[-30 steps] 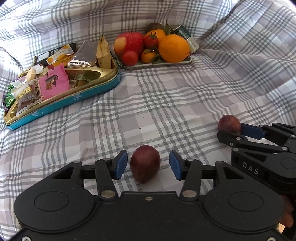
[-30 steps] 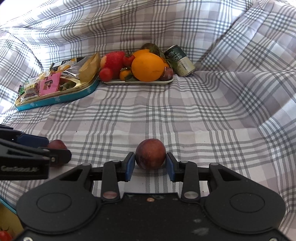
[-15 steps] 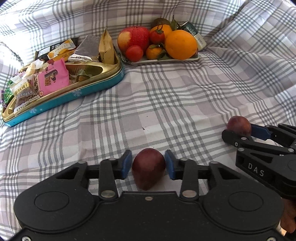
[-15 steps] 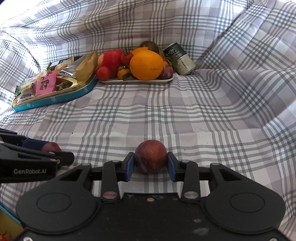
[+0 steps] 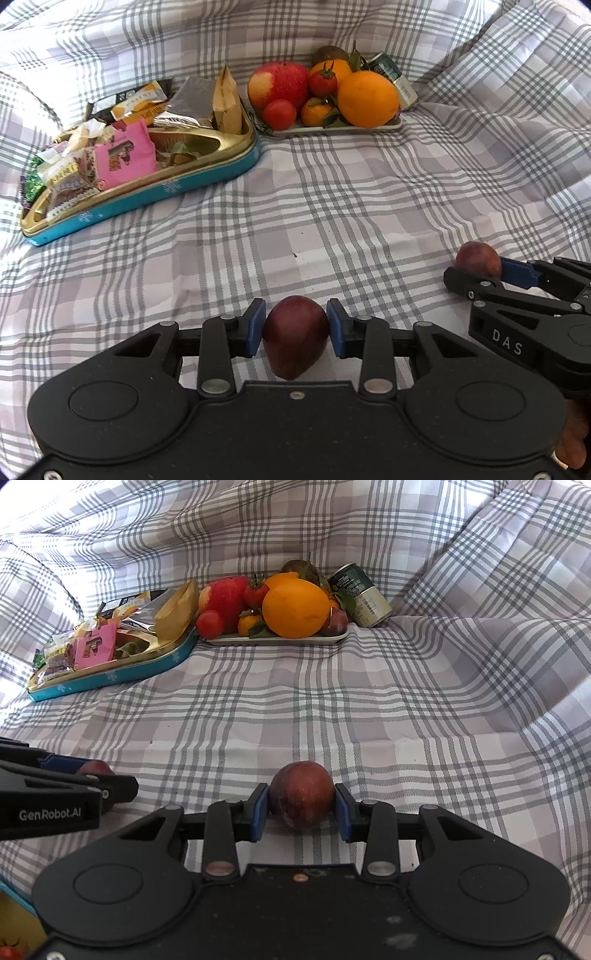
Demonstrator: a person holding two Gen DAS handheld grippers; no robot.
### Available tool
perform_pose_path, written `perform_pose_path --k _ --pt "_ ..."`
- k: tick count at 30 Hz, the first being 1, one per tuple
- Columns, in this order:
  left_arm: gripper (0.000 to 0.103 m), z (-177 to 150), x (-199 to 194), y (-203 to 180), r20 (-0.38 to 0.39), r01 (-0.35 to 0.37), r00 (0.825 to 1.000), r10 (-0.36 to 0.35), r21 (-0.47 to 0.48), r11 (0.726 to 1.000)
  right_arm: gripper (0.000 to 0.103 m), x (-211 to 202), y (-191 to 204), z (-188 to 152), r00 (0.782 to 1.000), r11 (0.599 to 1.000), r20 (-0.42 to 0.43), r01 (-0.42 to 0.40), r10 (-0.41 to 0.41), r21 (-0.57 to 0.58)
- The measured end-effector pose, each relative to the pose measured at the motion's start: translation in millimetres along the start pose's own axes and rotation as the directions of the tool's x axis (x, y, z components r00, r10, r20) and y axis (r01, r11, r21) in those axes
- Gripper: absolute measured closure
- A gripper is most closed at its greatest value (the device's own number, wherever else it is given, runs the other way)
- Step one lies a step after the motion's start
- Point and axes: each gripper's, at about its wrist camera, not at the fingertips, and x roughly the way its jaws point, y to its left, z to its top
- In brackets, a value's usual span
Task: Organize fruits
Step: 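Carry both plums over the gold tray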
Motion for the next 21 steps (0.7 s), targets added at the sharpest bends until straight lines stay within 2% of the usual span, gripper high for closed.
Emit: perform_pose_path --k 12,21 --pt "0.059 -11 -57 12 0.072 -0.04 0.997 0.041 -0.016 0.999 0.064 -53 12 -2 0.997 0.999 0.067 -0.046 0.046 -0.009" --pt "0.059 -34 -123 20 0.162 -0.087 0.983 0.092 -0.036 0.996 0.064 -116 26 -14 0.984 0.993 0.141 -0.107 0.112 -0.042"
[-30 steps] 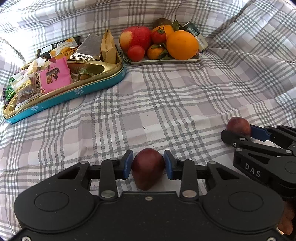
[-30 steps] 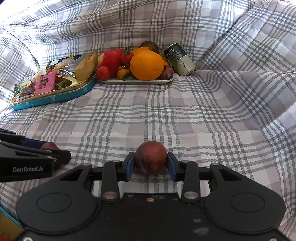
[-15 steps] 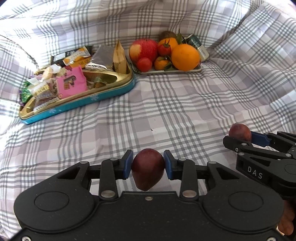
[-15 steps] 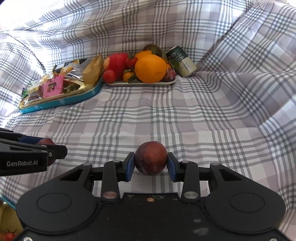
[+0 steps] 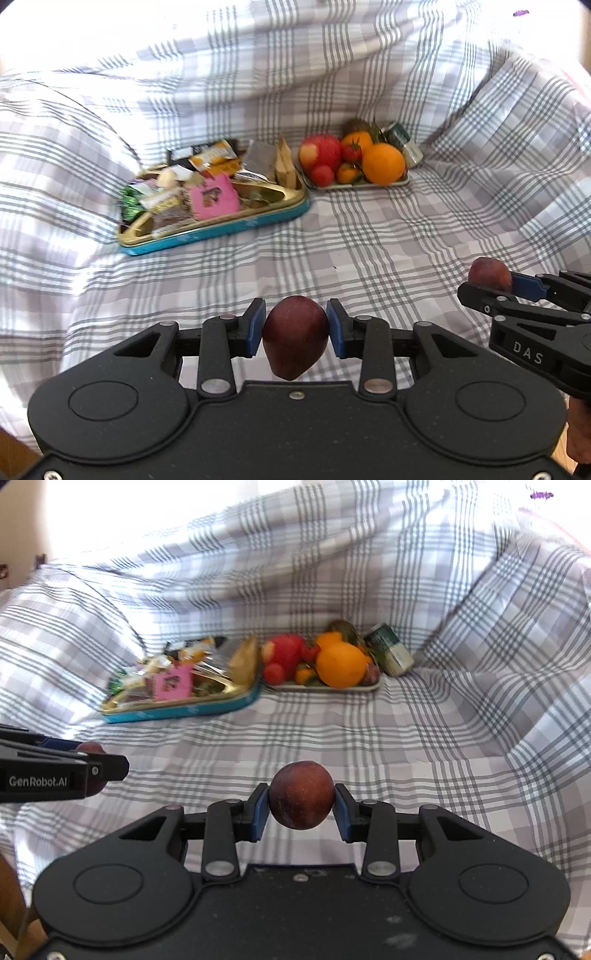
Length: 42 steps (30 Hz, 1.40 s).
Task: Organize fruits
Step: 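Carry both plums over the gold tray, then open the left tool to drop its plum into the gold tray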
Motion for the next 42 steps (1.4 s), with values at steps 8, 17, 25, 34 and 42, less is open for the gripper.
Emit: perform_pose_path --k 8,17,25,34,42 --pt "0.059 -23 -49 -4 0.052 -0.042 0.998 0.042 0.01 0.999 0.064 -57 14 -12 0.996 0.998 0.061 -0.062 0.064 -0.026" --pt "0.059 -51 -80 -17 0.052 -0.033 0.998 0.033 0.002 0.999 0.064 -106 25 -32 0.987 0.99 0.087 -0.131 0.134 -0.042" --pt "0.059 -75 -90 -24 0.026 -0.02 0.999 0.021 -0.019 1.0 0.064 -124 30 -53 0.985 0.986 0.048 -0.162 0.164 -0.039" --pt "0.059 -100 -75 -27 -0.064 -0.017 0.998 0.014 -0.042 0.999 0.064 -115 27 -76 0.988 0.988 -0.041 -0.152 0.152 0.005" --pt "0.059 -118 -53 -28 -0.179 -0.031 0.984 0.015 -0.085 0.996 0.064 -108 20 -93 0.993 0.997 -0.085 -0.081 0.081 -0.003"
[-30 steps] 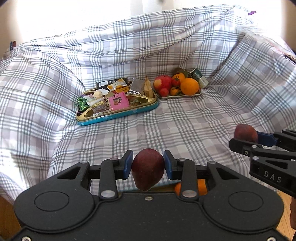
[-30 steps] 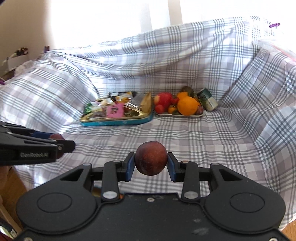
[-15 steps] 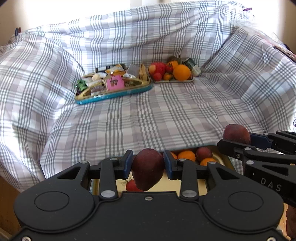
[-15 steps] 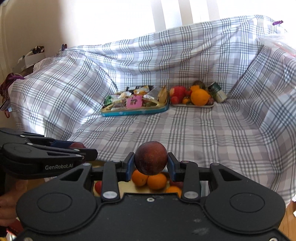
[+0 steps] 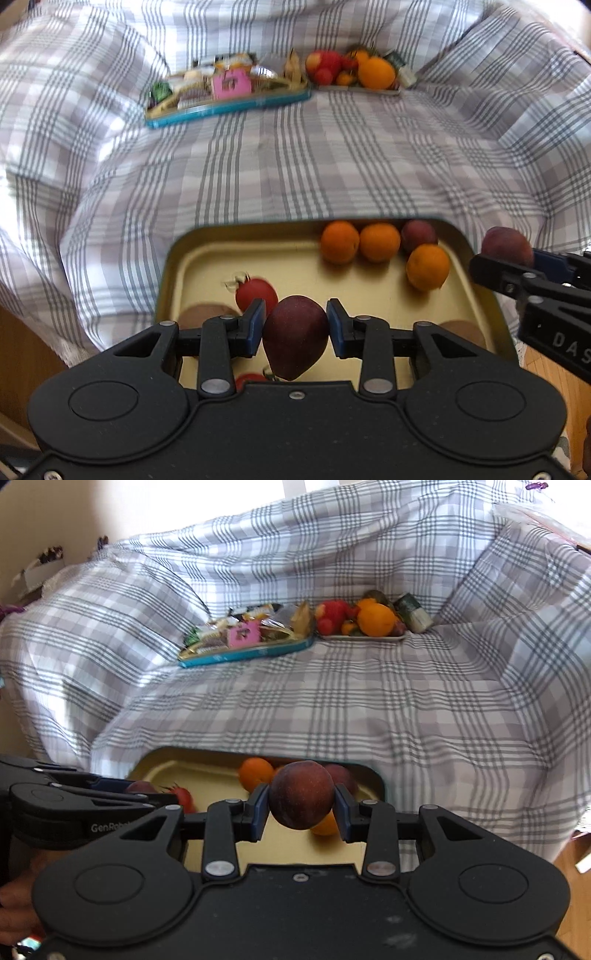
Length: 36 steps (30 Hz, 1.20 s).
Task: Organize fruits
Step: 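Open the left tool to drop its plum into the gold tray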
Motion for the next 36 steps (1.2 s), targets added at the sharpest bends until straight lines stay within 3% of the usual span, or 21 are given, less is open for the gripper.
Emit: perform_pose_path --k 7,14,36 --pt "0.059 -9 14 -3 -0.084 0.019 0.996 -0.021 -0.025 0.999 0.064 6 -12 -5 0.999 0.999 -0.033 0.013 -0.012 0.034" --pt "0.059 -8 19 0 -0.106 -0.004 0.994 -0.002 -0.054 0.999 0.064 6 -13 -9 0.999 0.999 -0.044 0.009 -0.007 0.047" --pt "0.059 -6 17 -4 -0.069 -0.021 0.997 0.02 -0.016 1.0 0.064 13 -2 -11 0.997 0.999 -0.074 -0.021 0.023 0.025"
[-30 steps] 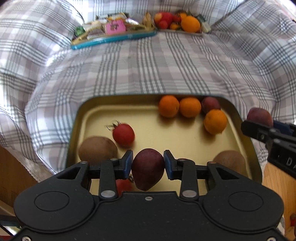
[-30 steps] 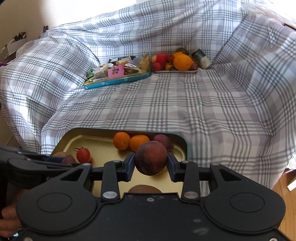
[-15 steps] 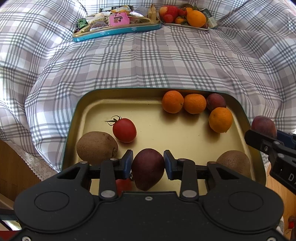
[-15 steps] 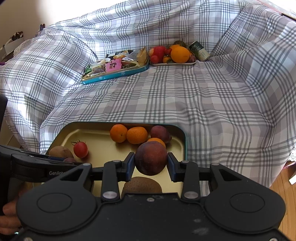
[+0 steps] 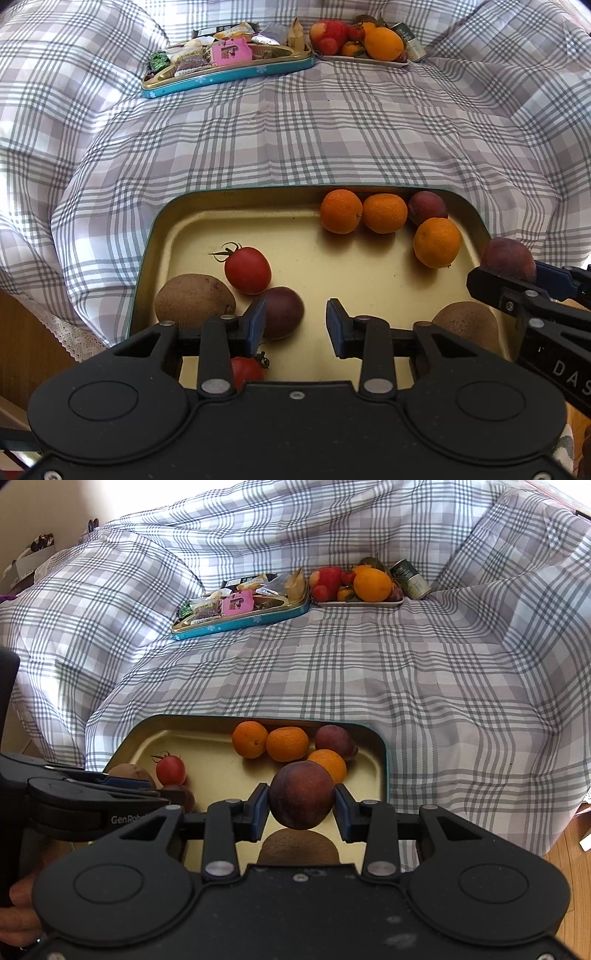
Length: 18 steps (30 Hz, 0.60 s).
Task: Organize fruits
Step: 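Open the left tool to drop its plum into the gold tray, then open the right tool to drop its plum into the gold tray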
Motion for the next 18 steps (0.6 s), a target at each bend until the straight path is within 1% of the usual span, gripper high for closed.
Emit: perform_pose_path --k 10,18 --pt "0.059 -4 -9 16 0.027 -0.061 0.998 0.064 -0.089 0.994 0.064 6 5 0 1.0 1.0 -0.02 -0.012 0.011 -0.012" --pt "0.059 -5 -10 22 0.028 -0.069 0.997 0.074 -0.129 0.989 0.064 14 15 4 0.999 0.999 -0.023 -0.027 0.027 -0.029"
